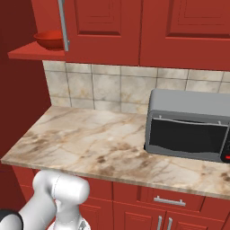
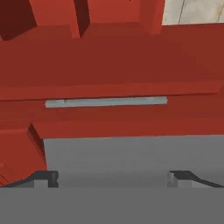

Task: Open the cabinet. Pick the bowls from the counter and place them in the cabinet. Then close the cabinet.

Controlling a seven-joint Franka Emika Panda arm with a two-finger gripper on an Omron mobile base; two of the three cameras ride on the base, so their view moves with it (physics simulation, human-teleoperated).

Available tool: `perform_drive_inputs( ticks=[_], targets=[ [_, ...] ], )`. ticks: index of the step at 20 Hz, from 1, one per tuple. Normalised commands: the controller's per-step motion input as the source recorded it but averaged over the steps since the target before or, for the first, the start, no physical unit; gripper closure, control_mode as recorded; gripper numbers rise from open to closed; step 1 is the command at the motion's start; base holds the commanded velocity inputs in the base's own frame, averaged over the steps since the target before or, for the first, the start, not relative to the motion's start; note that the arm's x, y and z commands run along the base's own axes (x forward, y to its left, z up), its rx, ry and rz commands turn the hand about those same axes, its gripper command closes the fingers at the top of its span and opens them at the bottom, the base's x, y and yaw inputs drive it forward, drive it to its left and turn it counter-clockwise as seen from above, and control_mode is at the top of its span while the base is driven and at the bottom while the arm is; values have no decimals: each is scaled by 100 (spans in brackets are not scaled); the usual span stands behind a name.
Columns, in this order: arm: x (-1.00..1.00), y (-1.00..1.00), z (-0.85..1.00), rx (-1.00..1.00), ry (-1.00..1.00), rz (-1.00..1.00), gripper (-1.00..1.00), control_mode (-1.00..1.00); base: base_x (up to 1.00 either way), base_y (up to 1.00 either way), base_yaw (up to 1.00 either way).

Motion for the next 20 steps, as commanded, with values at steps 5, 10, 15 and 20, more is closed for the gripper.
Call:
perform_drive_inputs(
  ticks=[5,10,15,20],
  targets=[
    [16,20,0,0,-16,5,-100,-100,0,0,0],
    [23,13,0,0,-12,6,-100,-100,0,0,0],
    [43,1,-1,0,-3,6,-100,-100,0,0,0],
    [49,0,-14,0,0,6,-100,-100,0,0,0]
  ],
)
